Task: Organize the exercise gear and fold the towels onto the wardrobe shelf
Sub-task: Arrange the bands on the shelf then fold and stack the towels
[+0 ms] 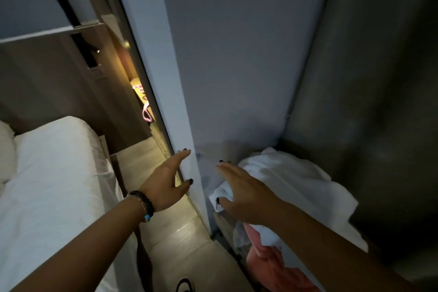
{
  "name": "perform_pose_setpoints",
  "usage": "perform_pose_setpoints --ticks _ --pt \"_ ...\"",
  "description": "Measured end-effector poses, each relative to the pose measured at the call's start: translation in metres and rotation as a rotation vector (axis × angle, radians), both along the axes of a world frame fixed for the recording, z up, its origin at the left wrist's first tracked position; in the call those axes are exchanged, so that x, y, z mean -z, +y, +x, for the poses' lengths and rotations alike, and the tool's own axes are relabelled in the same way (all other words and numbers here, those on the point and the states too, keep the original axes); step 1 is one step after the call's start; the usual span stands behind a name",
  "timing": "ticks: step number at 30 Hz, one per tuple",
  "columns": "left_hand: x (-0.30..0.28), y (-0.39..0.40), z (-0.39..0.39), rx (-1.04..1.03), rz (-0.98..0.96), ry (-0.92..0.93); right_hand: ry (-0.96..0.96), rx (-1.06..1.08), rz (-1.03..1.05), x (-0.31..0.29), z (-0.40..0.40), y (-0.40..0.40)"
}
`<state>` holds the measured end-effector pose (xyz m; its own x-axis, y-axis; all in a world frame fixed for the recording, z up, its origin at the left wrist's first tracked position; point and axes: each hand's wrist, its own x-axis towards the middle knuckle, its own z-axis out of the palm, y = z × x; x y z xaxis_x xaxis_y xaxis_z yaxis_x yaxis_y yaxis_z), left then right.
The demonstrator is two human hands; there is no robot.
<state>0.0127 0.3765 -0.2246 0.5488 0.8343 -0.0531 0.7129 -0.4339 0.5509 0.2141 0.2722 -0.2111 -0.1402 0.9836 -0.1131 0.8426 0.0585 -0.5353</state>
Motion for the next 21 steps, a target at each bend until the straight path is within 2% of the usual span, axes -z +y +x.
perform_pose_setpoints --ticks 4,8,17,21 --pt "0.001 0.028 -0.026 -0.069 0.025 0.021 0.071 0.009 -0.021 0.007 -0.046 0.018" --pt "0.010 0.068 -0.056 -0.109 0.023 0.029 0.028 -0.064 -0.026 0.020 -0.087 0.053" --pt "0.020 0.185 -0.126 -0.185 -0.005 -0.004 0.009 -0.009 -0.170 0.019 -0.145 0.182" --pt "0.015 0.231 -0.151 -0.194 -0.026 -0.022 0.030 0.040 -0.172 0.007 -0.169 0.241"
